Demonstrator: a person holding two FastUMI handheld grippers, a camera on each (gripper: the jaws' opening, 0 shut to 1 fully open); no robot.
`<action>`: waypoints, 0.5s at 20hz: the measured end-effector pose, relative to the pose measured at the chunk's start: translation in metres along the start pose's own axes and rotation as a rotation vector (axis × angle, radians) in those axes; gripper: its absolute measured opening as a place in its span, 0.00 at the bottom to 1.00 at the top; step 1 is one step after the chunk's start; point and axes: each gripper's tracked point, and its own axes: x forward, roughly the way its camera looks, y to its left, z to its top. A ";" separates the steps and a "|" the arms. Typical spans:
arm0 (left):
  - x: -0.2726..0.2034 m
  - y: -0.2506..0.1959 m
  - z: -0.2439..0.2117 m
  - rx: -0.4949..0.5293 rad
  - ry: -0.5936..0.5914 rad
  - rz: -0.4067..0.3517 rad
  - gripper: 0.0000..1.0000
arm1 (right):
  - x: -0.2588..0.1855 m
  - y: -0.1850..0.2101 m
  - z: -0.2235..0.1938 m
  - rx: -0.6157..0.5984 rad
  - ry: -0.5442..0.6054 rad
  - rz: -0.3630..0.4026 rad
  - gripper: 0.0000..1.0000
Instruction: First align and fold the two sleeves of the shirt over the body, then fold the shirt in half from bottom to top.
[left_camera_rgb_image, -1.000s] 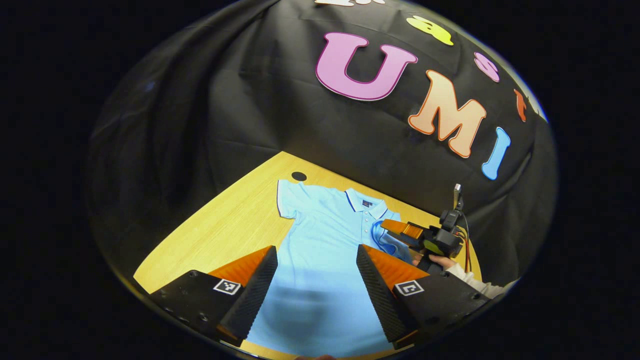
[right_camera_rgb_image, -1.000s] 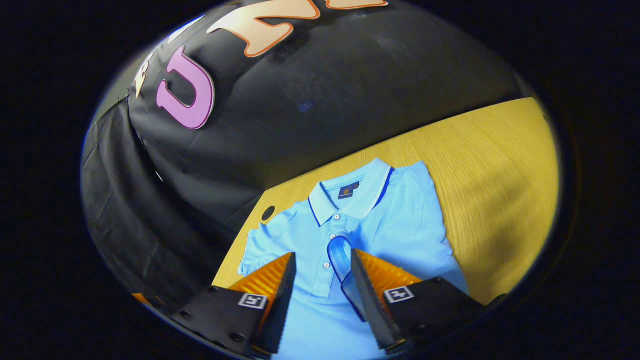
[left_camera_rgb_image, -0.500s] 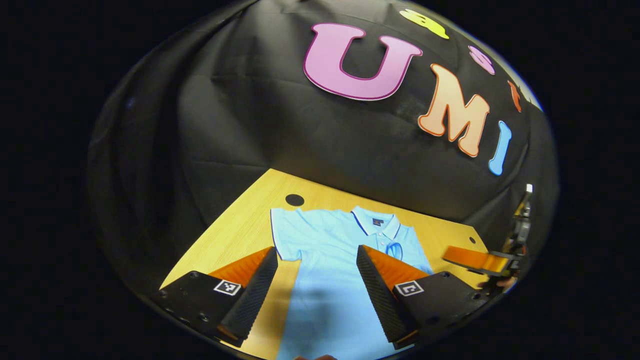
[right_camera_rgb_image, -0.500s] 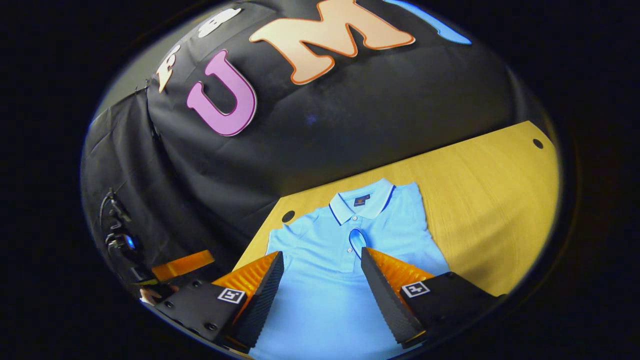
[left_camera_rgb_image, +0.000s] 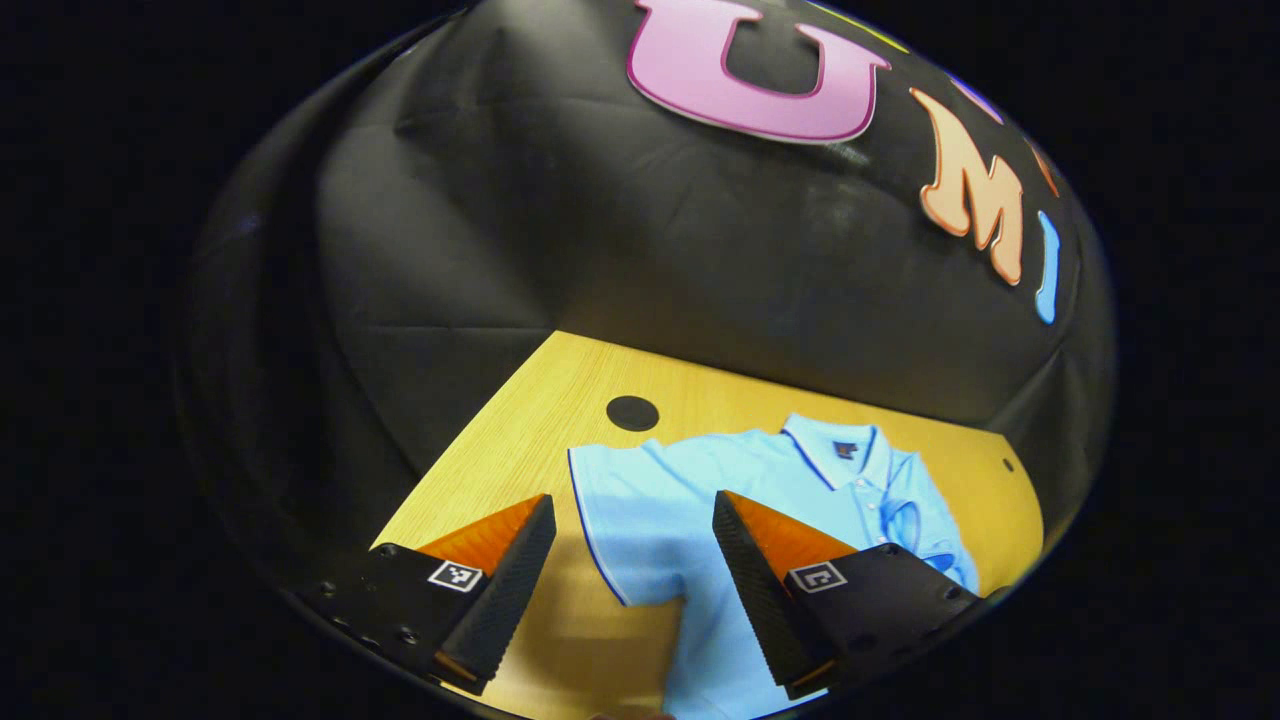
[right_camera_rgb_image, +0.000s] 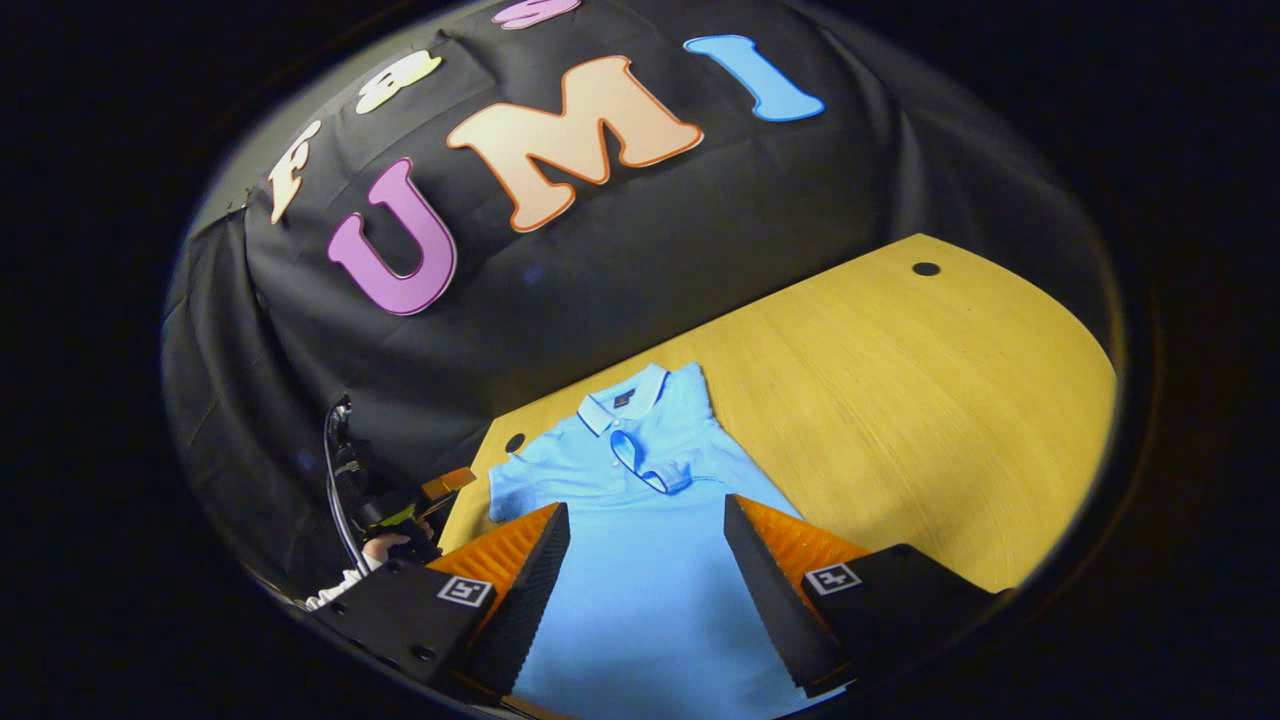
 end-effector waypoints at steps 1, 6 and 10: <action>0.010 0.003 -0.007 0.018 0.022 0.008 0.95 | -0.007 -0.005 0.000 0.005 -0.010 -0.020 0.97; 0.028 0.005 -0.021 0.073 0.072 0.031 0.94 | -0.035 -0.017 0.003 0.051 -0.044 -0.091 0.97; 0.023 0.006 -0.018 0.101 0.086 0.040 0.94 | -0.047 -0.029 0.001 0.046 -0.048 -0.138 0.97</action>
